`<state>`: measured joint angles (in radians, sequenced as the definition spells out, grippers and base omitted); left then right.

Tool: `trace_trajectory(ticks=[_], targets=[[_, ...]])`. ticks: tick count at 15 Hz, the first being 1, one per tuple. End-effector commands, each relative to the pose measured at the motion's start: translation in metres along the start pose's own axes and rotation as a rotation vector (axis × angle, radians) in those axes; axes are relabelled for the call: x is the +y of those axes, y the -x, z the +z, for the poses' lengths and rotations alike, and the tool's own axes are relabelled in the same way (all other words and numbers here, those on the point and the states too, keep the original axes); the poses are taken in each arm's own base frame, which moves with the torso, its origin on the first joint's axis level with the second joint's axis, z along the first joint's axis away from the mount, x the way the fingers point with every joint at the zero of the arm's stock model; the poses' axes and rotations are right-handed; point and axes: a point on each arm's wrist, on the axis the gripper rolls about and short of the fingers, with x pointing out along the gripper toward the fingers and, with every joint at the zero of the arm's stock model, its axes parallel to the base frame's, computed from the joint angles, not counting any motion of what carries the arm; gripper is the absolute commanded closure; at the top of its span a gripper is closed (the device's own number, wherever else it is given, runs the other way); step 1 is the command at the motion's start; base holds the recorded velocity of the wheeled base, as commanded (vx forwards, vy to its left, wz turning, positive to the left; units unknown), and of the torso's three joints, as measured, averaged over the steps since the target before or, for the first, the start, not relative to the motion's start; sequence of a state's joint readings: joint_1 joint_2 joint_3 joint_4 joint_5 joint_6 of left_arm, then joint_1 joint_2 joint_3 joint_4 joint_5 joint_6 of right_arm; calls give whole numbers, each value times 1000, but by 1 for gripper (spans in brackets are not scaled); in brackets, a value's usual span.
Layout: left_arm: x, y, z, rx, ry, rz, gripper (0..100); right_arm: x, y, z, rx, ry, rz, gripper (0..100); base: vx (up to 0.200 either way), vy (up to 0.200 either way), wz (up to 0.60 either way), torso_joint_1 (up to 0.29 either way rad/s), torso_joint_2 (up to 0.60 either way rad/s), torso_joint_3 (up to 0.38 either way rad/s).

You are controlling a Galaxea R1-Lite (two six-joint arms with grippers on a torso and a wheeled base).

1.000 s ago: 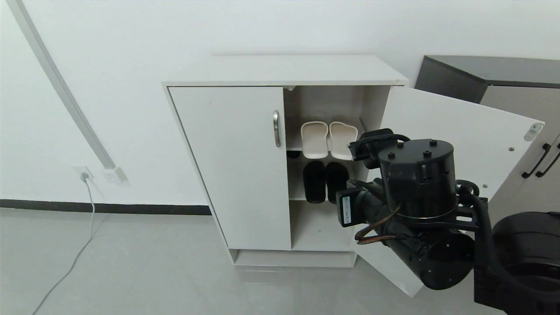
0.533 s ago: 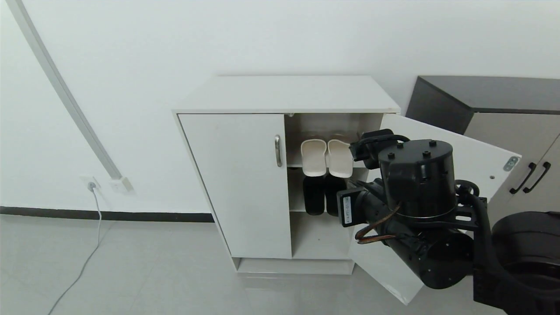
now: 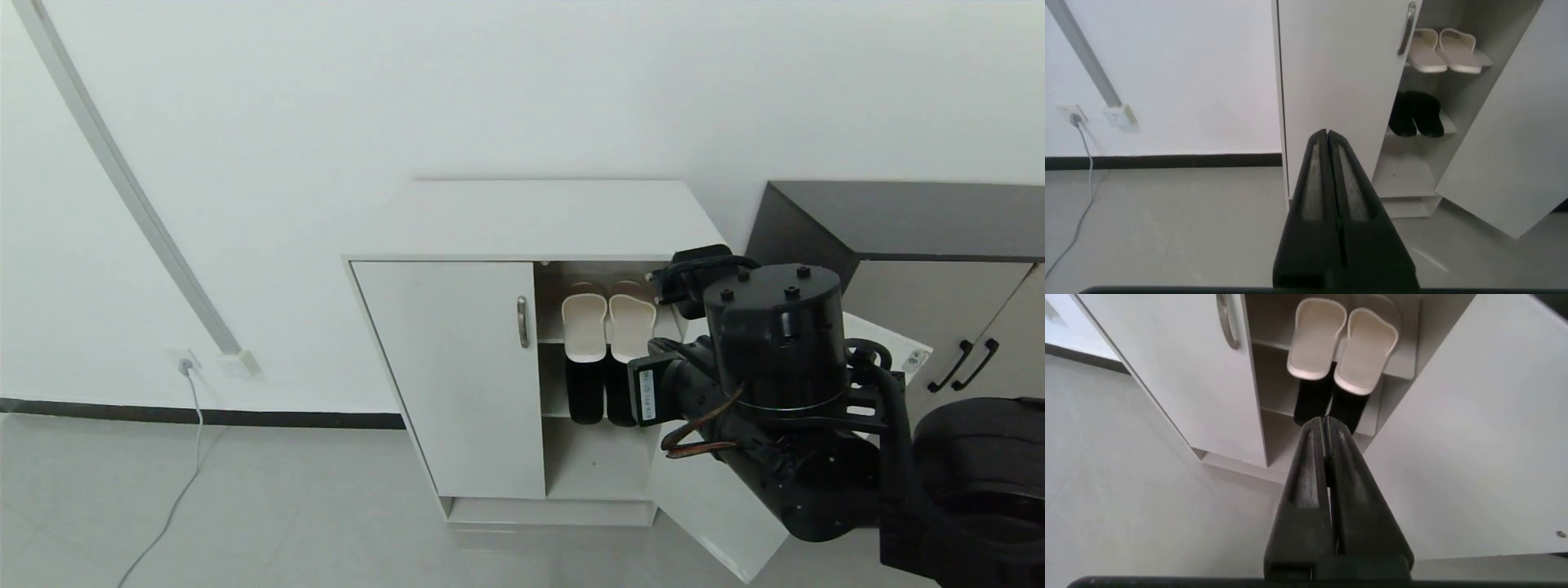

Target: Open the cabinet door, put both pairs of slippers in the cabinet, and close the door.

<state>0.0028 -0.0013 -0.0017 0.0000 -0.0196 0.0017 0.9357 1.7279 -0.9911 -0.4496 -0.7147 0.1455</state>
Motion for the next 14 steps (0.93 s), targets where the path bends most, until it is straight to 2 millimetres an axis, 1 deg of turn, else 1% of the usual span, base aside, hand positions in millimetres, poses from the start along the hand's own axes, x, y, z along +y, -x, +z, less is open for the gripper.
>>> trace_trajectory(ticks=[1,8,9,12,14], targets=[[0,0,0,1,0,0,100,0,0,-1,-4,-2,0,100,0,0,0,232,-544,-330],[0,0,0,1,0,0,100,-1,0,-6,-11,22,7,100,0,0,0,254,-580,-327],[0,0,0,1,0,0,100,-1,0,-7,-10,23,7,100,0,0,0,154,-388,-183],[0,0,0,1,0,0,100,0,-1,-8,-6,26,7,100,0,0,0,37,-60,-36],[0,0,0,1,0,0,100,-1,-1,-10,-1,40,6,100,0,0,-600,17,-5,-5]])
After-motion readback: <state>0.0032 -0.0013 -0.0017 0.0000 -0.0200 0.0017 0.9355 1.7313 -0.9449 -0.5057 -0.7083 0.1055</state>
